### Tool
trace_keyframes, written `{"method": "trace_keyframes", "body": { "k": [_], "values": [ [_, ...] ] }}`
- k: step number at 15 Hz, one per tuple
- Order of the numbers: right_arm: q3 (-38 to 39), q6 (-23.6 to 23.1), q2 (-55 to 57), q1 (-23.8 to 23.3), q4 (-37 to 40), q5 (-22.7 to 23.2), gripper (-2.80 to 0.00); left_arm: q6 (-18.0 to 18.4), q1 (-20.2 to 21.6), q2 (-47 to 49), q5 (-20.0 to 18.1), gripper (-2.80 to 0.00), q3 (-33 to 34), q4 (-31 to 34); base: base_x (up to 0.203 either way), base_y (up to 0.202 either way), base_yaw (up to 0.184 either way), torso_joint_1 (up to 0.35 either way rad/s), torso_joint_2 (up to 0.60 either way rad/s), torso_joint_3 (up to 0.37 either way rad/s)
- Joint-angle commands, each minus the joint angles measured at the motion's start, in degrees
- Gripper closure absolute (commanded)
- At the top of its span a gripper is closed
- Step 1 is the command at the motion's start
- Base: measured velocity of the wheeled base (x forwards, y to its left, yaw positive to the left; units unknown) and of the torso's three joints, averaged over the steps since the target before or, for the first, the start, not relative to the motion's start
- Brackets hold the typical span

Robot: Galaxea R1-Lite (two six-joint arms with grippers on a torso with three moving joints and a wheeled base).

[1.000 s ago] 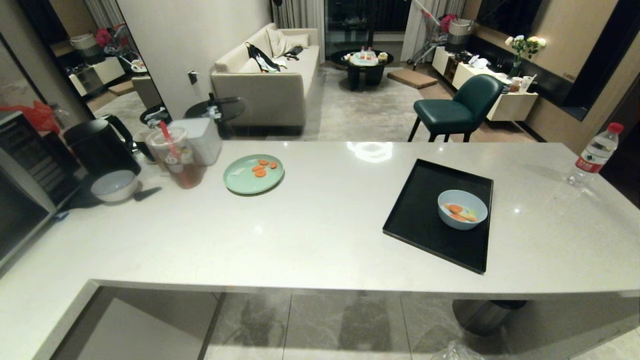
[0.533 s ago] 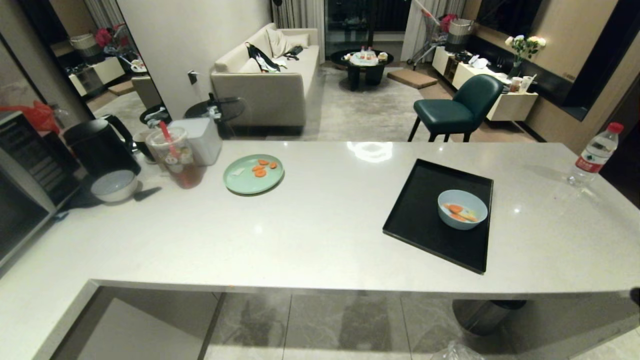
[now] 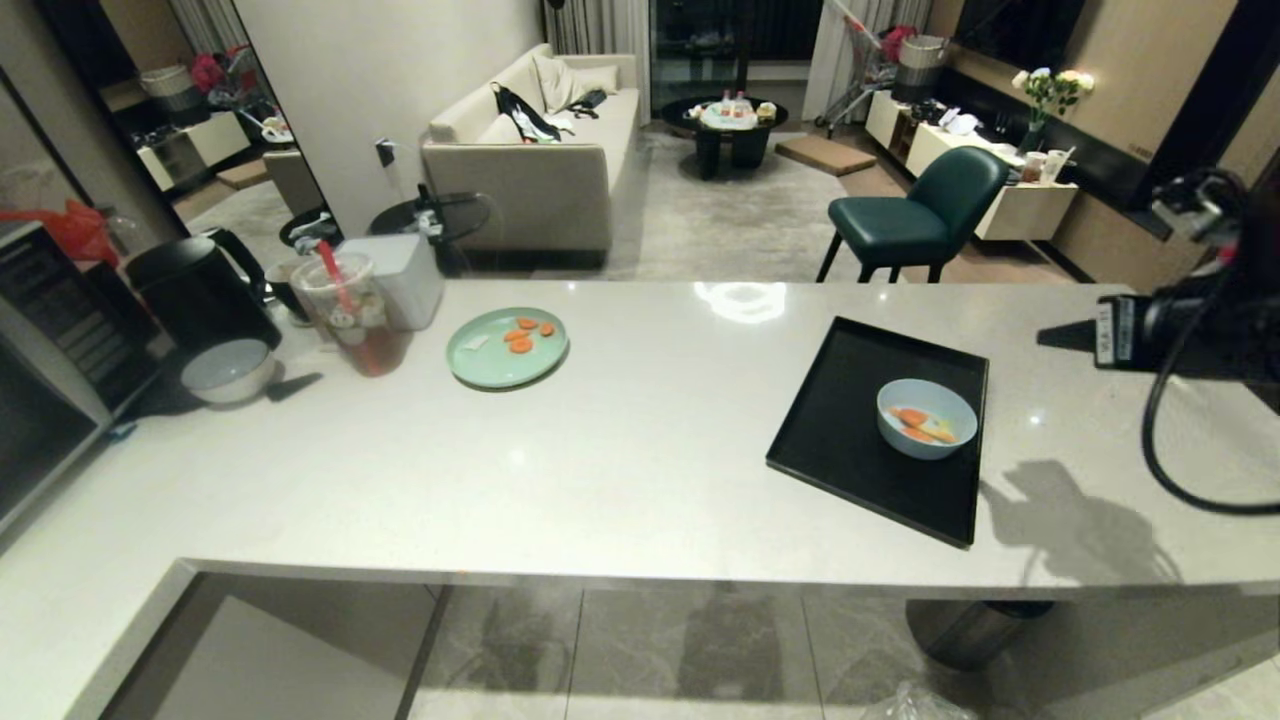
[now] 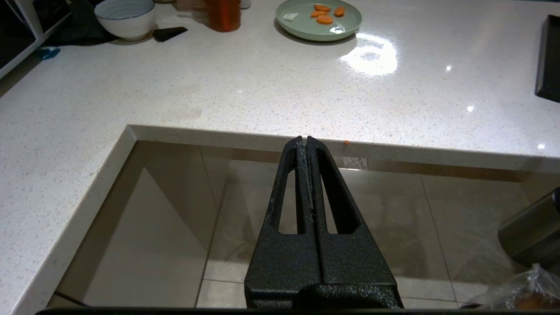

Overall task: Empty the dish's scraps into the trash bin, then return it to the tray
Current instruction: Pick up the bowl with leftover food

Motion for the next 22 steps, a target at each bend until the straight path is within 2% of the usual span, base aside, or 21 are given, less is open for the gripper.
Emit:
{"method": "trace_keyframes", "body": {
  "k": [1,3,8,15,22],
  "values": [
    [-12.1,1.7,14.3,0.6,8.2,0.0,-2.80,0.0,0.0,0.1,0.0,0.00,0.0,0.0,0.000,0.000,0.000,0.000,0.00,0.000],
    [-17.6,4.2,18.9,0.5,12.4,-0.7,-2.80,0.0,0.0,0.1,0.0,0.00,0.0,0.0,0.000,0.000,0.000,0.000,0.00,0.000],
    [-23.2,4.7,23.3,-0.2,21.0,-1.2,-2.80,0.0,-0.1,0.0,0.0,0.00,0.0,0.0,0.000,0.000,0.000,0.000,0.00,0.000],
    [-28.5,4.7,27.4,-3.5,24.2,-3.0,-2.80,0.0,0.0,0.1,0.0,0.00,0.0,0.0,0.000,0.000,0.000,0.000,0.00,0.000],
    [-28.8,4.8,31.2,-8.5,24.2,-3.3,-2.80,0.0,0.0,0.1,0.0,0.00,0.0,0.0,0.000,0.000,0.000,0.000,0.00,0.000]
  ]
}}
